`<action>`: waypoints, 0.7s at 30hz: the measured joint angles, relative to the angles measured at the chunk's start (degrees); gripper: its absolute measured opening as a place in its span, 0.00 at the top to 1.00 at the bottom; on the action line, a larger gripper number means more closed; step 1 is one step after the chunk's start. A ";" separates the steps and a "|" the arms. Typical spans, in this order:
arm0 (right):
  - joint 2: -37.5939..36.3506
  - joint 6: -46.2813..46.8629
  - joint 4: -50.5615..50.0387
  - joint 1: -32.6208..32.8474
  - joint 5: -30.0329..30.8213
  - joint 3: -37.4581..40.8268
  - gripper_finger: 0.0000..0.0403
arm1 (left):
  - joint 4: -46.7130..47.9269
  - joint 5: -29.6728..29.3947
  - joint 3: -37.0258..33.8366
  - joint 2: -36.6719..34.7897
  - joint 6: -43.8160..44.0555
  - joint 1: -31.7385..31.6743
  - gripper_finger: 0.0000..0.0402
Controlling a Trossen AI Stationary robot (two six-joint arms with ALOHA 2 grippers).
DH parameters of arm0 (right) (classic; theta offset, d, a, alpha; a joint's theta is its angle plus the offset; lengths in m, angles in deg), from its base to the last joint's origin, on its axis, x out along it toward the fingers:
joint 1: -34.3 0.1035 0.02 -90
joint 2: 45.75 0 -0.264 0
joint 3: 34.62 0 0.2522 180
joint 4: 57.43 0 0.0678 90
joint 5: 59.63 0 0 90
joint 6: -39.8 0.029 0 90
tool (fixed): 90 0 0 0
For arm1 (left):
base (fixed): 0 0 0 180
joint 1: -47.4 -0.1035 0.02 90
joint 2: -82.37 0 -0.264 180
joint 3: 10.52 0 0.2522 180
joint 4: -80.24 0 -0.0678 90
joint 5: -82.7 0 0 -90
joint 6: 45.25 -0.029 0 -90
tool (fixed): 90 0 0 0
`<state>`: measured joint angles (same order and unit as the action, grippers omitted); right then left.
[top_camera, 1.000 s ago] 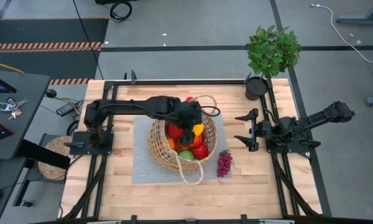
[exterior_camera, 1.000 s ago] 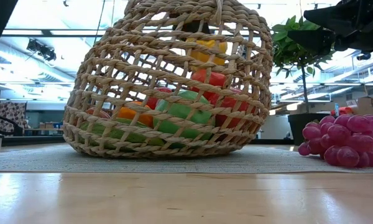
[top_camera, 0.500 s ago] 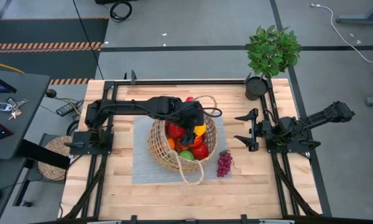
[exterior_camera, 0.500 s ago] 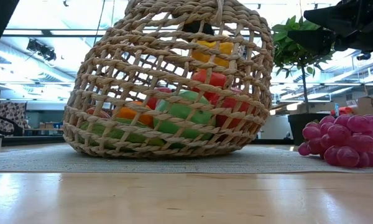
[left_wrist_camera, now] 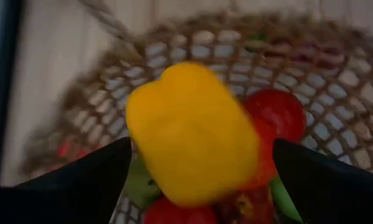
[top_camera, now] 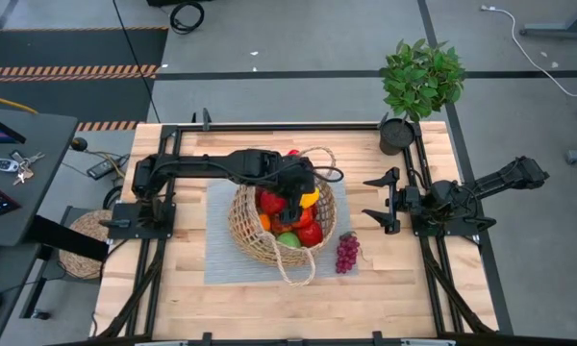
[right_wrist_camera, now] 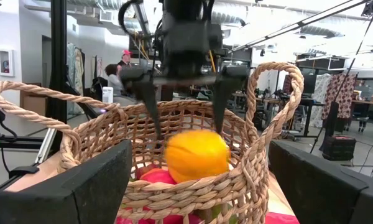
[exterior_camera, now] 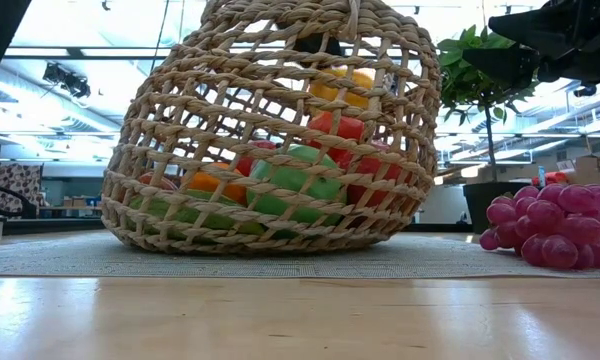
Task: Build produce basket
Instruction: Put the yellow bell pepper into the basket, then put the red mango into the mesh basket
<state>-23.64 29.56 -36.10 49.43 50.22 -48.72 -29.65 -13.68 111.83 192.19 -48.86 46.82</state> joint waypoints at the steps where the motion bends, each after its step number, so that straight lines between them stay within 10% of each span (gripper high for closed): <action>1: 0.00 -0.01 -0.01 0.01 0.00 0.00 0.06 | 0.63 -0.72 1.20 0.02 0.54 -0.09 0.01; 10: 0.00 -0.01 0.00 -0.01 0.01 0.00 0.06 | 2.90 4.99 11.96 -1.88 -5.76 0.58 0.01; 21: -0.02 -0.01 0.02 -0.01 0.01 0.00 0.06 | -9.87 4.47 -5.07 -13.56 -8.64 2.72 0.01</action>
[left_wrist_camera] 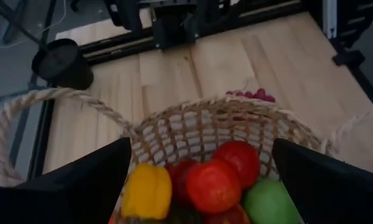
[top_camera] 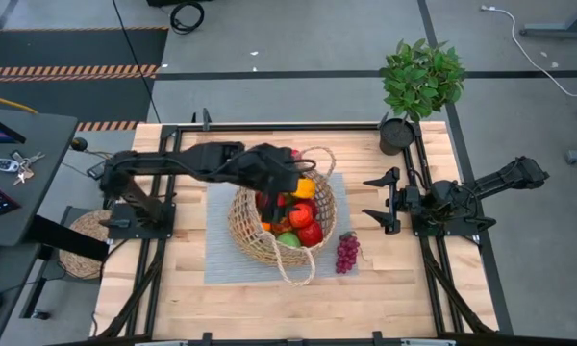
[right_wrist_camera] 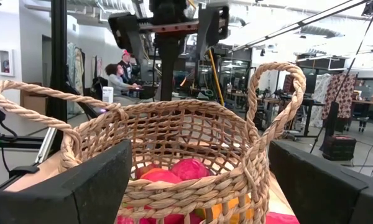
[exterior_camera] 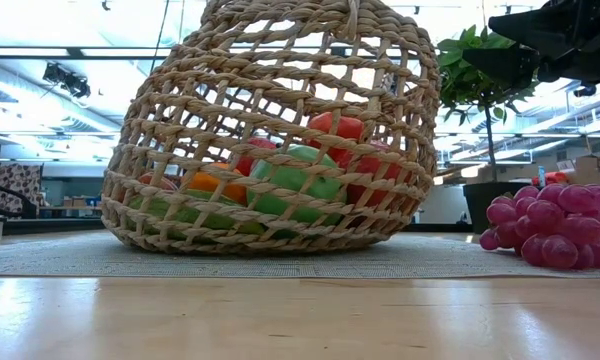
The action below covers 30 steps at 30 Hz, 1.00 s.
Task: Build produce basket
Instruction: Put the red mango into the mesh basket
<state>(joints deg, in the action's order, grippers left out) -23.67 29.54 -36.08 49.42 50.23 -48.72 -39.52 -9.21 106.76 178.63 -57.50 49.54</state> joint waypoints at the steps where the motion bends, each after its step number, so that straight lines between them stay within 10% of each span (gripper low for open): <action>1: 0.02 0.00 -0.02 0.02 0.00 0.00 0.06 | -1.90 0.04 -2.72 -1.58 0.02 0.01 0.01; 11: 0.02 0.72 3.89 -0.16 -0.28 0.00 0.06 | -10.72 -2.30 -24.45 -17.27 4.79 -0.52 0.01; 17: 1.29 1.19 -0.37 -7.26 10.72 -2.45 0.06 | -17.53 -5.55 -36.58 -27.07 5.05 -2.86 0.01; 30: 17.93 14.08 -28.09 -39.99 -14.05 -20.20 0.06 | -33.52 -6.59 -53.11 -44.50 3.76 -9.81 0.01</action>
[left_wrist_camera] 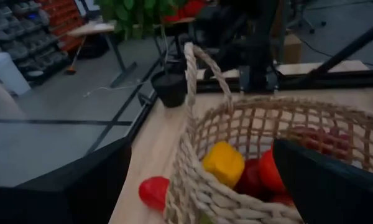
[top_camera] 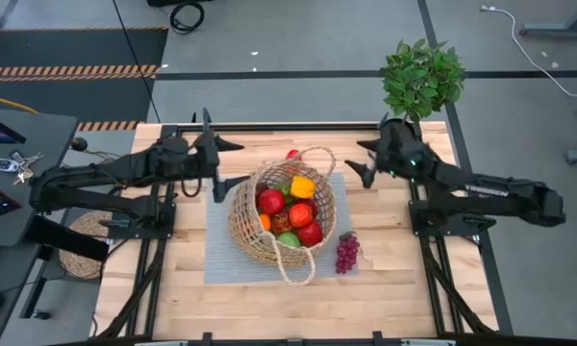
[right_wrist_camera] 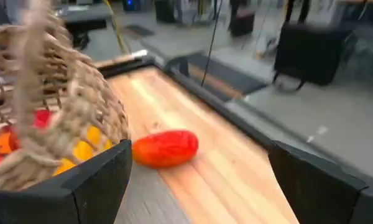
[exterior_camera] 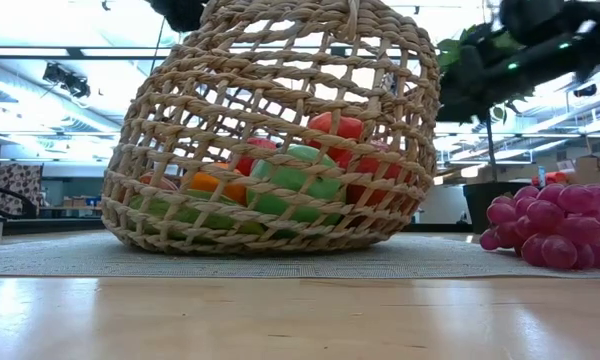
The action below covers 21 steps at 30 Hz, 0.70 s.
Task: Build produce basket
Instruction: Put the red mango into the mesh basket
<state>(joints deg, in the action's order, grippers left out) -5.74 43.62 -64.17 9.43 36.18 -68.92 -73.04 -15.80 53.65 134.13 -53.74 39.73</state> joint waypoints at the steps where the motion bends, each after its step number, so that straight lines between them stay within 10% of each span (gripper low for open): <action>1: 1.93 0.87 0.28 -2.55 -2.55 -0.86 0.06 | 0.01 0.00 -0.40 -0.61 -0.09 -0.03 0.01; 14: 33.96 -5.59 -1.43 -18.34 -25.43 -16.71 0.06 | -0.39 -0.81 -3.12 -1.57 -7.49 -2.85 0.01; 21: 44.19 -16.99 -11.88 -18.35 -24.05 -31.37 0.06 | -1.55 -0.16 -3.70 -1.81 -8.73 -7.40 0.01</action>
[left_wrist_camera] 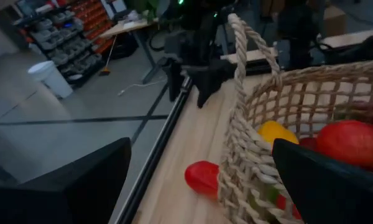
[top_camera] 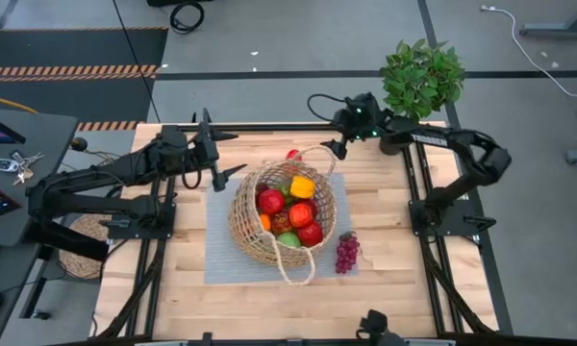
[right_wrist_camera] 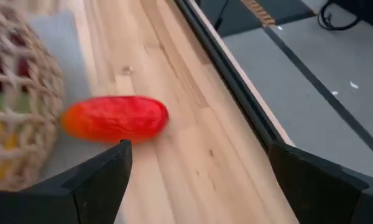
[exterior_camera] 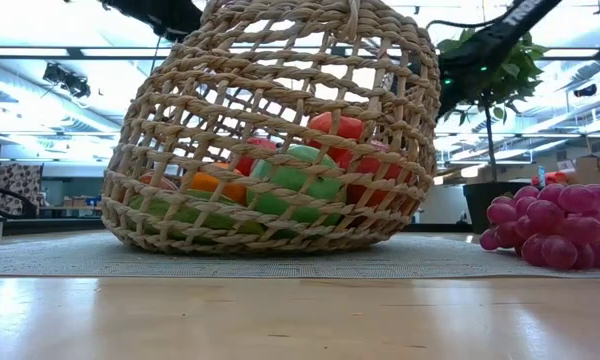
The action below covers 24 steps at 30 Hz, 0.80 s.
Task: Build produce basket
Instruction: Put the red mango into the mesh basket
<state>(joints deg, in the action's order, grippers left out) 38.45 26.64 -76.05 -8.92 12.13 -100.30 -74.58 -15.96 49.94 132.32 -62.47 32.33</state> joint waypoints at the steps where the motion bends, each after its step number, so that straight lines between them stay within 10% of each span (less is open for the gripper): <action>1: 1.13 -1.15 -0.95 0.00 0.61 -1.25 0.06 | -1.50 0.63 -1.00 -0.07 -0.17 -0.58 0.01; 14: 20.66 -15.72 -16.63 -1.04 -14.73 -21.45 0.06 | -11.01 4.54 -8.90 -2.39 -4.94 -8.83 0.01; 24: 29.43 -17.74 -20.13 2.88 -13.14 -31.73 0.01 | -10.01 10.44 -8.90 -2.93 -5.96 -11.16 0.01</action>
<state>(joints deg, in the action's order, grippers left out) 67.89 8.90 -96.18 -6.04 -1.01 -132.03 -84.60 -5.52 41.04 129.40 -68.43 21.17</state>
